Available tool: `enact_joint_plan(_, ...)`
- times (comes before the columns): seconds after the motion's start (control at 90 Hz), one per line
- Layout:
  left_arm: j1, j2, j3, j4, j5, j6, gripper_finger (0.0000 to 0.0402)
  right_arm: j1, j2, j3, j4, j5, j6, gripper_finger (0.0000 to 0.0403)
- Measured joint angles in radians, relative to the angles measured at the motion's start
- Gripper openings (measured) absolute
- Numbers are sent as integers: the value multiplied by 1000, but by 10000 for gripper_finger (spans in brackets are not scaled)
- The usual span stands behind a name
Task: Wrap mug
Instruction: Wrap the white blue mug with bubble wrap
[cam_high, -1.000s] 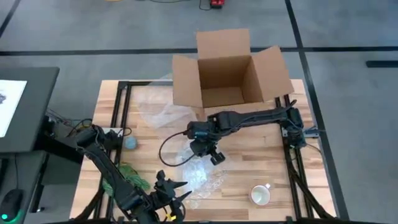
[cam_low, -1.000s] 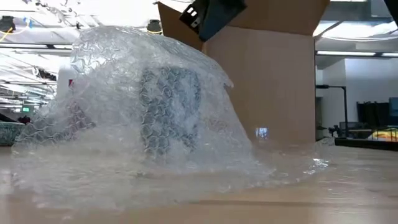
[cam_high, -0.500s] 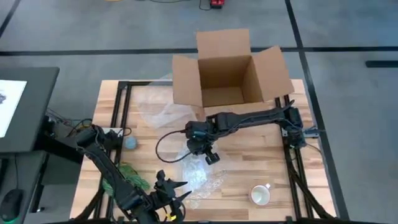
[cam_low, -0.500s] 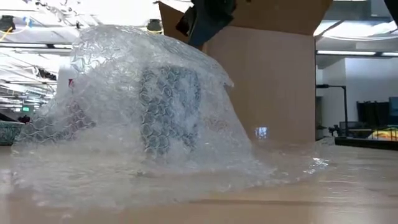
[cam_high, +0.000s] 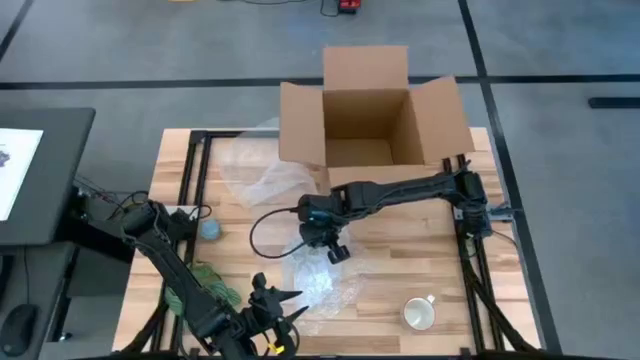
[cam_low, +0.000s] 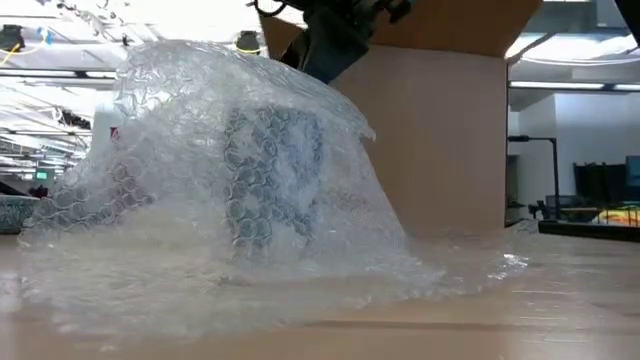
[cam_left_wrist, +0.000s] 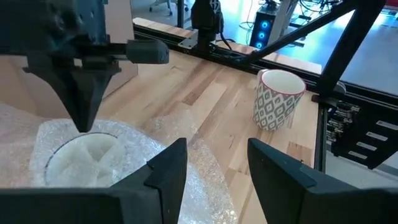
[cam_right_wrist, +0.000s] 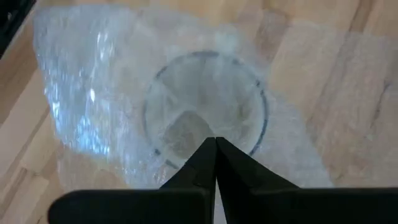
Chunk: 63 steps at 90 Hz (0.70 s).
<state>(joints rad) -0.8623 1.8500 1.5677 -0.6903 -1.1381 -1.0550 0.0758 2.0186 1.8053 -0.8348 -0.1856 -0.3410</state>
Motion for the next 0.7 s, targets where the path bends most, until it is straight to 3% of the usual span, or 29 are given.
enact_joint_plan(0.7,17,0,0,-10,-91,48,148,-46,0,1,4,0,-28,0)
